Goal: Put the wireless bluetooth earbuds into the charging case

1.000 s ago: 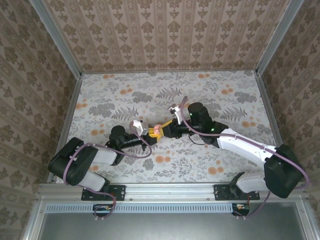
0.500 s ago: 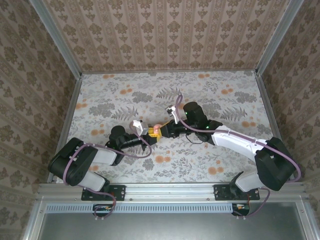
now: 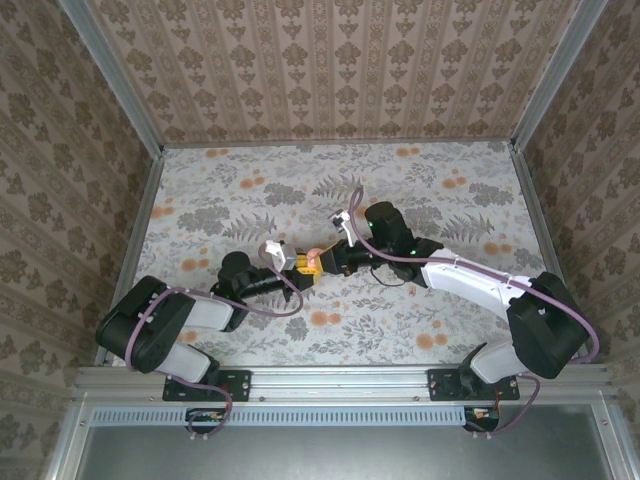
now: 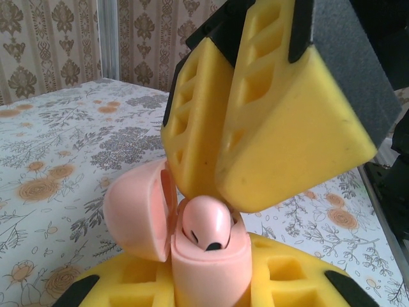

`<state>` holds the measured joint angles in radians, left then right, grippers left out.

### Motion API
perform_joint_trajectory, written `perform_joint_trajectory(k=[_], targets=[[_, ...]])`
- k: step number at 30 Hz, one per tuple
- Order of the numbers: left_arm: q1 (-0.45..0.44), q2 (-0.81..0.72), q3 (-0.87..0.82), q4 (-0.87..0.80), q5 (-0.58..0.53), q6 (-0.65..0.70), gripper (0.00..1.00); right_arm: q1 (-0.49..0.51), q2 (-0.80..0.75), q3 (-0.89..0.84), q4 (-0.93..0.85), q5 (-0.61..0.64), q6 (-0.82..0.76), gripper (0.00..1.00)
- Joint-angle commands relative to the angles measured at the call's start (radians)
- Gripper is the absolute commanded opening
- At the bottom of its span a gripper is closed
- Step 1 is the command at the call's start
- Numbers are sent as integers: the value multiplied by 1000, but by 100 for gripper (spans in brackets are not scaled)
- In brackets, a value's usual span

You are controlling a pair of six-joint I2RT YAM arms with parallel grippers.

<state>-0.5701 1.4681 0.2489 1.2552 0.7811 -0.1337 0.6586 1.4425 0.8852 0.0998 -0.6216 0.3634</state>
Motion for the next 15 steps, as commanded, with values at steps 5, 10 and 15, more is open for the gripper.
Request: perform_joint_trajectory(k=[5, 10, 15], targets=[[-4, -36, -14, -53, -67, 72, 16, -49, -89, 54, -218, 17, -20, 30], [-6, -67, -29, -116, -132, 118, 15, -177, -120, 86, -486, 87, -2, 32], [-8, -82, -25, -178, -162, 147, 15, -322, -120, 104, -752, 165, 14, 35]])
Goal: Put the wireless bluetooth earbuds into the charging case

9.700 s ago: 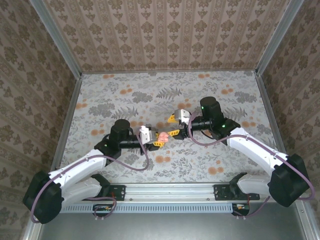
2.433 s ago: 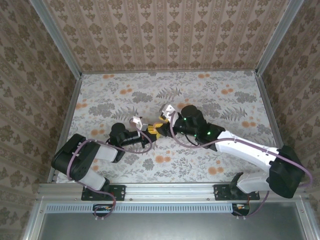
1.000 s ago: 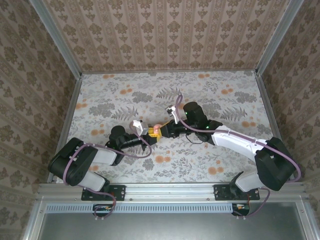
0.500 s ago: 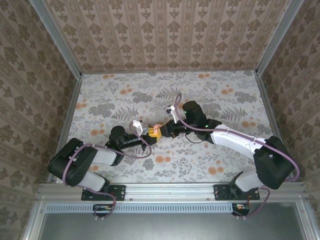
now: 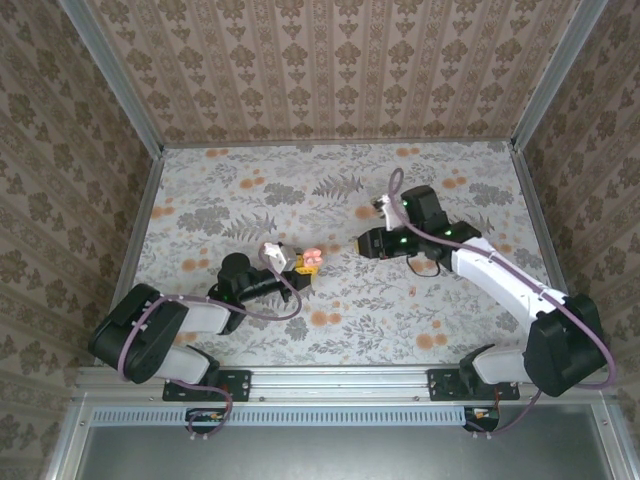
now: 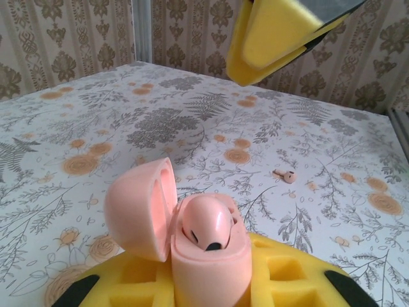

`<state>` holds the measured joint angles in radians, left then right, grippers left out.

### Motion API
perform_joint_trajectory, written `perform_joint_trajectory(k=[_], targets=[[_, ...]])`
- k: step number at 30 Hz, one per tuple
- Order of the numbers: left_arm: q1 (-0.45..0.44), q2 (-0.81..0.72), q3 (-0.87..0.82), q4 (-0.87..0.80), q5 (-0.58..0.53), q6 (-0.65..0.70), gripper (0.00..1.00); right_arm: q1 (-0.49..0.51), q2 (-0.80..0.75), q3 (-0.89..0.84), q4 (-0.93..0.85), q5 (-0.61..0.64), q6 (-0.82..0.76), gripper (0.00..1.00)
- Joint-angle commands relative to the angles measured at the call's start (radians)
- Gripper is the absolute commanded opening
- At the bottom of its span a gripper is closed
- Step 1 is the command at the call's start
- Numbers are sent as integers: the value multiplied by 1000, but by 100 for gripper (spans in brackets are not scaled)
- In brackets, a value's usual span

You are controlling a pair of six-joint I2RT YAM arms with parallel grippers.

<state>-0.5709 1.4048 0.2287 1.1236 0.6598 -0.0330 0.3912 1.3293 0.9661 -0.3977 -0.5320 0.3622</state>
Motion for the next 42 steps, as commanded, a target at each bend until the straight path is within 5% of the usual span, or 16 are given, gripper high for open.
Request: perform_joint_trajectory(k=[1, 5, 18, 42], targets=[[-7, -18, -5, -50, -42, 48, 15, -84, 3, 23, -299, 90, 15, 36], [-7, -3, -3, -43, -38, 47, 15, -174, 70, 41, -438, 166, -23, 37], [-7, 76, 4, 66, -32, -3, 15, -151, 404, 134, -459, 241, -92, 39], [-7, 90, 17, 68, -29, -13, 15, -122, 415, 42, -538, 310, -84, 45]])
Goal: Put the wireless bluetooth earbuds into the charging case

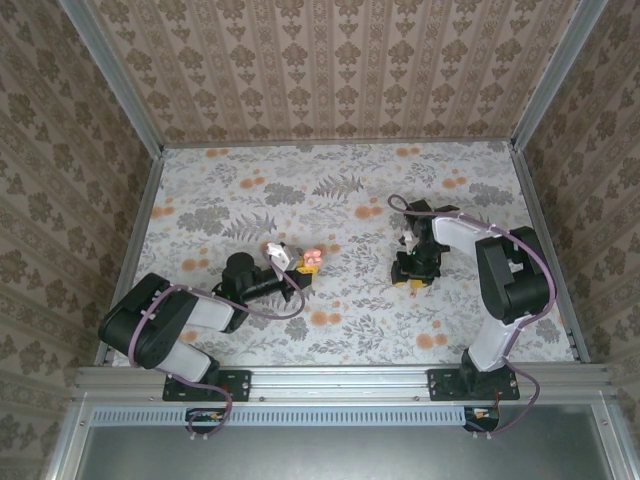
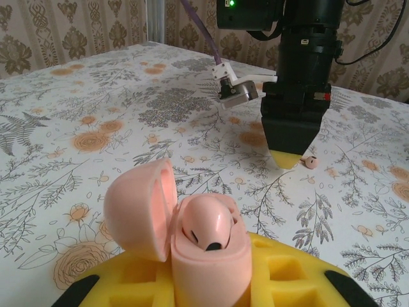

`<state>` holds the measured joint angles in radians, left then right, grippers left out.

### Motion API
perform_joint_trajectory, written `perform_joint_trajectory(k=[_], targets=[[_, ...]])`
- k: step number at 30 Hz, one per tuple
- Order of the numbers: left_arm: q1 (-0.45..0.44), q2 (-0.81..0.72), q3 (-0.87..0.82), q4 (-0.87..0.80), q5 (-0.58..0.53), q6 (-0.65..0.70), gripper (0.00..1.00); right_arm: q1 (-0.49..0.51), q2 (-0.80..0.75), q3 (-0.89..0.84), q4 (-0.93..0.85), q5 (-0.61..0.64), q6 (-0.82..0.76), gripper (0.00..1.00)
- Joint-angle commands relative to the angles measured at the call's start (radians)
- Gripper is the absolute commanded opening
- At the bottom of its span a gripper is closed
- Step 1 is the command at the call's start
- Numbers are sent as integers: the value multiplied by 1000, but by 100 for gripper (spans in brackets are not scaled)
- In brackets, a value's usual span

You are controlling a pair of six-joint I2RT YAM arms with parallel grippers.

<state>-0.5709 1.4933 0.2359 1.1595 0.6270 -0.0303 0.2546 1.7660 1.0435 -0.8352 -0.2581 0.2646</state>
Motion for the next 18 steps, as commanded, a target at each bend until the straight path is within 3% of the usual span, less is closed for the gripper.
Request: perform_joint_trajectory(k=[1, 9, 18], targets=[[-6, 0, 9, 32, 3, -16, 15, 19, -26, -38, -105, 43, 16, 45], [-6, -8, 9, 25, 4, -13, 15, 44, -61, -57, -157, 99, 47, 46], [-6, -9, 8, 22, 8, -15, 15, 76, -94, -87, -153, 8, 74, 45]])
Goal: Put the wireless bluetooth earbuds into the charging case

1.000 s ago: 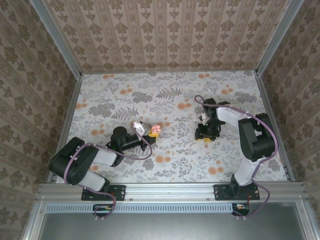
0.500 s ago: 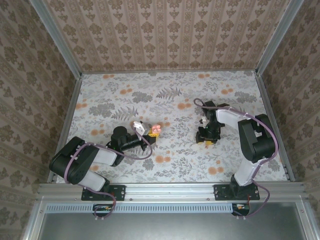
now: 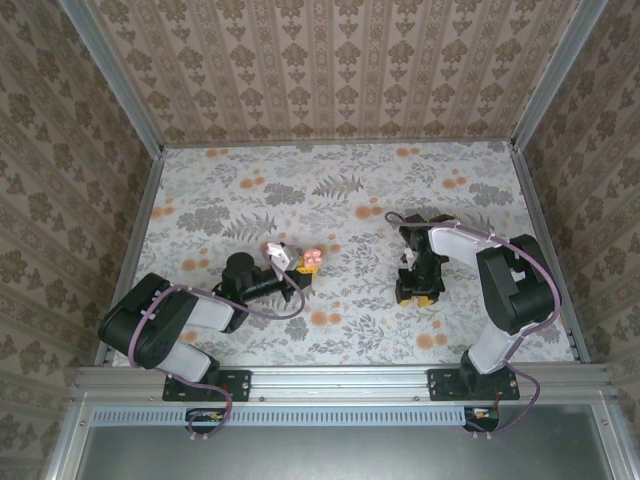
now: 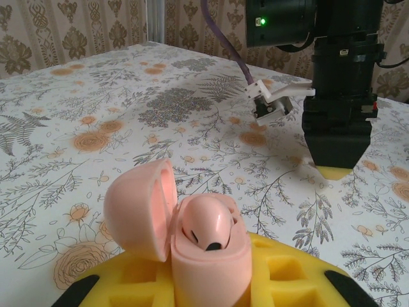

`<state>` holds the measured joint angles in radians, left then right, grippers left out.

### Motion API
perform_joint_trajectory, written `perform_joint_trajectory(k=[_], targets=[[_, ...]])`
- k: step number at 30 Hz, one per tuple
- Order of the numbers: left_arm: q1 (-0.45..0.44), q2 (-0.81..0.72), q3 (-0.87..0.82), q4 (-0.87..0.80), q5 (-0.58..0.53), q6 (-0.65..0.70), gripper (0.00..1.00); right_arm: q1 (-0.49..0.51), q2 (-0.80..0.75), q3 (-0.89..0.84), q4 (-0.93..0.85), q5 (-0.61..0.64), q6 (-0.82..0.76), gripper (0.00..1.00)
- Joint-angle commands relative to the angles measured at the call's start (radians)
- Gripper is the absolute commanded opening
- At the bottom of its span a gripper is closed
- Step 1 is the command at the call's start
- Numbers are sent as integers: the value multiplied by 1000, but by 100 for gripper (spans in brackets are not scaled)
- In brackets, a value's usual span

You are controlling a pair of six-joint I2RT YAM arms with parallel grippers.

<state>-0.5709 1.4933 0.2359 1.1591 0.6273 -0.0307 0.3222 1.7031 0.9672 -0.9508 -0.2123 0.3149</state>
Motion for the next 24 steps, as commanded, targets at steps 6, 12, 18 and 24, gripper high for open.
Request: perform_joint_trajectory(k=[6, 12, 18, 24], targets=[[-6, -27, -2, 17, 8, -11, 15, 14, -53, 51, -116, 88, 29, 45], [-4, -62, -4, -18, 8, 1, 15, 12, -12, 113, -142, 144, -1, 41], [-3, -82, -6, -40, 8, 8, 15, 15, 49, 143, -127, 130, -18, 40], [-1, -89, -3, -48, 8, 8, 15, 19, 91, 139, -116, 131, -20, 37]])
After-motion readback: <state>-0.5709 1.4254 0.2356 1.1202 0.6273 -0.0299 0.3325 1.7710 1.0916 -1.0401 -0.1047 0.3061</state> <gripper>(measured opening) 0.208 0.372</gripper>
